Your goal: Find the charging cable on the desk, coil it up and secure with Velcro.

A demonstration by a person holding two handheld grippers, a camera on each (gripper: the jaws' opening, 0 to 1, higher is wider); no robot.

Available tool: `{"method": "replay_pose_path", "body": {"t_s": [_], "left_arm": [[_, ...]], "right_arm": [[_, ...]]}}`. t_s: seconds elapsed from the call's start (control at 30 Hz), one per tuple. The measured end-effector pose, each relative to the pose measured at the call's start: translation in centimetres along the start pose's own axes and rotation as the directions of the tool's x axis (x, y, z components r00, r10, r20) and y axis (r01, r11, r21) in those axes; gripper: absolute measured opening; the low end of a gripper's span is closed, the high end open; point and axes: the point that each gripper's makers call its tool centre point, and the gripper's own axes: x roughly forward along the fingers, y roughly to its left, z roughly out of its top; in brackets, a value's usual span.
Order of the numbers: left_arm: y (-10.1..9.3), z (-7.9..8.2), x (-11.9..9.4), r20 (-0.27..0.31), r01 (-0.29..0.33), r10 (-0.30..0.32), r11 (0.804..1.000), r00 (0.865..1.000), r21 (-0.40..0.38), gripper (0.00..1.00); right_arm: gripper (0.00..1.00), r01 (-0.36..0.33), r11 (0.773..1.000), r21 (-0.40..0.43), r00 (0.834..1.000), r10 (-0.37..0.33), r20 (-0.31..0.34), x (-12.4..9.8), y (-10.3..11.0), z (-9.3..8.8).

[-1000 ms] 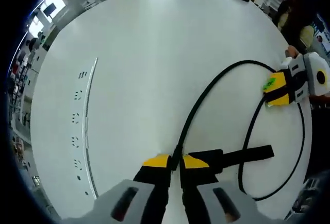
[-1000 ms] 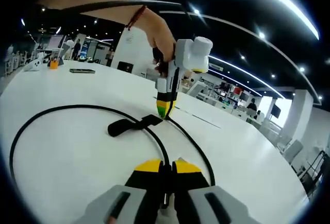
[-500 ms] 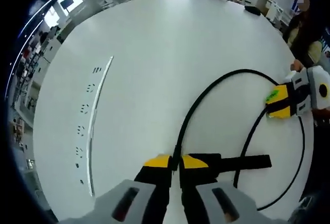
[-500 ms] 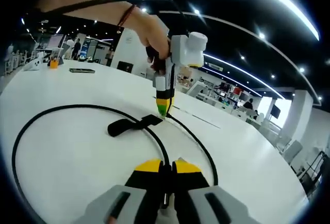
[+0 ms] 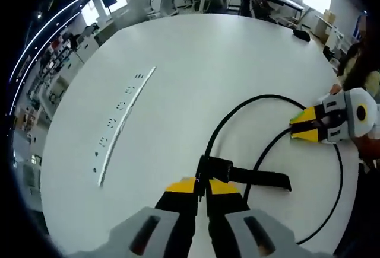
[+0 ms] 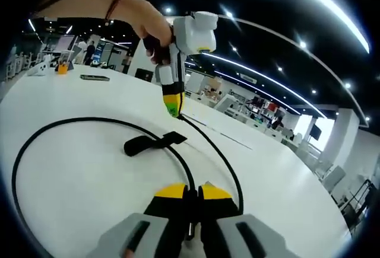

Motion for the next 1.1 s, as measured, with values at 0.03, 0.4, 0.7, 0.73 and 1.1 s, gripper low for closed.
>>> {"method": "replay_pose_path", "body": {"t_s": [0.03, 0.4, 0.7, 0.73, 1.1], "left_arm": [[-0.3, -0.4, -0.4, 0.007, -0.001, 0.001, 1.000, 1.000, -0.014, 0.06], [-1.8, -4.8, -3.2, 0.120, -0.083, 0.103, 0.983, 0.987, -0.163, 0.06], [-3.4, -7.9, -4.4, 0.190, -0.100, 0.146, 0.967, 0.971, -0.234, 0.06], [-3.4, -8.1, -4.5, 0.196, -0.105, 0.154, 0.965, 0.968, -0.240, 0.06], [-5.4, -9.2, -5.7, 0.272, -0.151, 0.245, 0.933, 0.931, -0.326, 0.06]], "right_arm": [[0.09, 0.002, 1.000, -0.004, 1.000, -0.002, 0.000, 0.0, 0.0, 0.0], [0.09, 0.017, 1.000, -0.020, 1.000, -0.017, 0.002, -0.1, -0.1, 0.1], [0.09, 0.028, 0.999, -0.035, 1.000, -0.028, -0.003, 0.0, -0.1, 0.1], [0.09, 0.028, 0.999, -0.034, 1.000, -0.028, -0.002, 0.0, -0.1, 0.1], [0.09, 0.044, 0.997, -0.069, 0.999, -0.045, -0.012, 0.0, -0.3, 0.2]]}}
